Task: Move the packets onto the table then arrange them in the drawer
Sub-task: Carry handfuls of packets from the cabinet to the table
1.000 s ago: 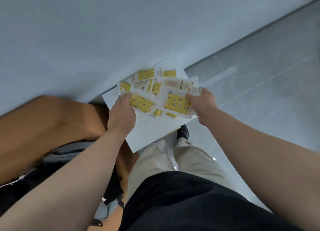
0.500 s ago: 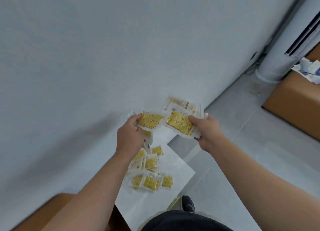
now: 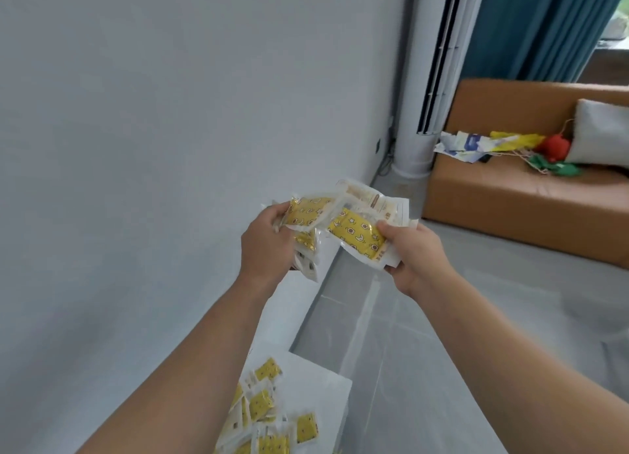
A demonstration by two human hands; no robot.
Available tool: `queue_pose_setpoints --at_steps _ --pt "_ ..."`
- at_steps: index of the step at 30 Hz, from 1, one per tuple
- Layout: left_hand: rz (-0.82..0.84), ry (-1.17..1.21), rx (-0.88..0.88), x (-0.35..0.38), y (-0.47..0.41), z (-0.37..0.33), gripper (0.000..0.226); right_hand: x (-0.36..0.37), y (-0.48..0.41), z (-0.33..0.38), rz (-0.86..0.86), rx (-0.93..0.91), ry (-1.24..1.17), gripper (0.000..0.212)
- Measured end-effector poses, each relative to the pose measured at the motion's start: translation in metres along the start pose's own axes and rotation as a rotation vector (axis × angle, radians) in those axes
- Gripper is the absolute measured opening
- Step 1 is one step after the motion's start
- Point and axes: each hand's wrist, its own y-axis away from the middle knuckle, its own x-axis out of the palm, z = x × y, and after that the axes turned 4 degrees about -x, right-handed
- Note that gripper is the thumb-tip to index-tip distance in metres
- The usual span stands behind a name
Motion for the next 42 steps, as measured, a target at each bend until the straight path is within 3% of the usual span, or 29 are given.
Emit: queue_pose_setpoints --at_steps 8,19,32,42 --pt "0.246 -0.026 0.048 0.140 0.030 -0.041 0.034 -0.135 -0.006 0.044 -0.185 -0.082 -0.132 0.021" --pt "0.633 0.040 -0.058 0.413 0.170 -0.086 0.024 -0.430 -0.006 0.088 -0.523 -0.141 -0.203 0.016" --pt "1.106 -0.213 -0.054 0.702 0.239 -0.114 0.034 -0.686 -0.046 0.115 -0.968 -0.111 -0.456 0.016" --pt "1.439 -0.492 0.130 0.923 0.302 -0.145 0.039 -0.842 -0.054 0.128 -1.368 -0.057 -0.574 0.012"
